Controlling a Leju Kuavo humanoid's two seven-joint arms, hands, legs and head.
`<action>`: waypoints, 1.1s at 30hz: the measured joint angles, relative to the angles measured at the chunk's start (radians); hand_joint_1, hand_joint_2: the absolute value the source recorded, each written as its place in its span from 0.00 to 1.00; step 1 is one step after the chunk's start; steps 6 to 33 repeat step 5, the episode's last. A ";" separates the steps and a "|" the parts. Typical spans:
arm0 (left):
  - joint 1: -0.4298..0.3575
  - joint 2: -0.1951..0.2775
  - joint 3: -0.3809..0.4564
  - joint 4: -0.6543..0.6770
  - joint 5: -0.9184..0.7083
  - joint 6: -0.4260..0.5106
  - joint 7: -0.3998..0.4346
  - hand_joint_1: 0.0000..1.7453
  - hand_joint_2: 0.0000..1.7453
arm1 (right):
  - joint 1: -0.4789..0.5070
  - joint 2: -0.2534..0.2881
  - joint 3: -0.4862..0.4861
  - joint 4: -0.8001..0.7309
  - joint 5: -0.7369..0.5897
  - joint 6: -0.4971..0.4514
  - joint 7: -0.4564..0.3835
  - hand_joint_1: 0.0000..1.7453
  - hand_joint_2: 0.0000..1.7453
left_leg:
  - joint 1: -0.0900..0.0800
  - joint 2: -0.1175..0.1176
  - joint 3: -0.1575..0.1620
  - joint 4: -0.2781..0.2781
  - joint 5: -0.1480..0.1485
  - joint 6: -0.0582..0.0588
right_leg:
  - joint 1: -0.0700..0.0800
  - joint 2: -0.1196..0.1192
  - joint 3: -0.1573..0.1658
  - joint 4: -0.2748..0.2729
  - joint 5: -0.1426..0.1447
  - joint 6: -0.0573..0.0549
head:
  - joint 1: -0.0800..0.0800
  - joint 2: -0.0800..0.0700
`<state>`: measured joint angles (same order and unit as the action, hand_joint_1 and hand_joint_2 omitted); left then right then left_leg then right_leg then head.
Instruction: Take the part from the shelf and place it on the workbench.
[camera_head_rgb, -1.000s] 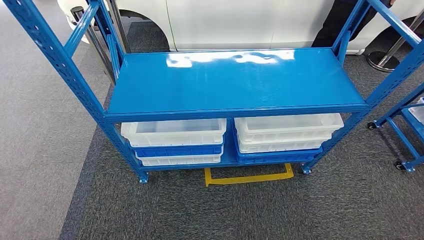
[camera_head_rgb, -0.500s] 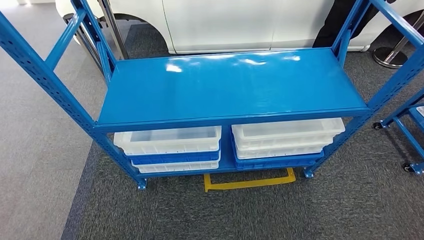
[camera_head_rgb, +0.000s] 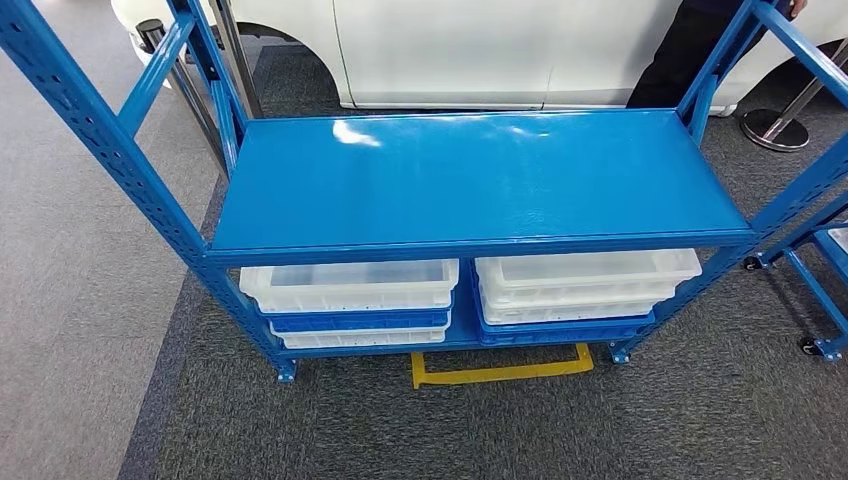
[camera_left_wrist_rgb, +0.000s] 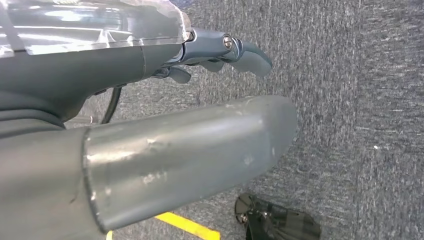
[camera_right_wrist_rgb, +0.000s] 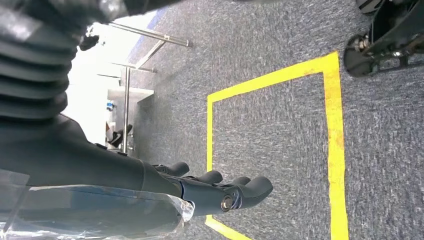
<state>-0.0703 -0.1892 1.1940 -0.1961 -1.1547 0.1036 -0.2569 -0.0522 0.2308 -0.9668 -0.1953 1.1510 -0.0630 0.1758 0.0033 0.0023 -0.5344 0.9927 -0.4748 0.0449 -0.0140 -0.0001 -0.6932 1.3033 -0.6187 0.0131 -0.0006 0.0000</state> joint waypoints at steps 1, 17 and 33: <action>0.000 0.000 0.000 0.000 0.000 0.001 0.000 0.00 0.00 | 0.000 0.000 0.000 0.000 0.003 -0.003 0.004 0.00 1.00 | -0.001 -0.001 0.002 0.002 -0.002 0.001 | -0.001 0.000 -0.003 -0.002 0.017 0.003 | 0.000 0.000; 0.000 0.001 0.000 0.000 -0.002 0.006 0.004 0.00 0.00 | 0.001 0.001 0.000 0.000 0.017 -0.022 0.027 0.00 1.00 | -0.003 -0.008 0.006 0.021 -0.021 -0.005 | -0.013 0.000 0.092 -0.211 0.133 0.026 | 0.001 0.000; 0.000 0.001 0.000 0.000 -0.002 0.006 0.004 0.00 0.00 | 0.001 0.001 0.000 0.000 0.017 -0.022 0.027 0.00 1.00 | -0.003 -0.008 0.006 0.021 -0.021 -0.005 | -0.013 0.000 0.092 -0.211 0.133 0.026 | 0.001 0.000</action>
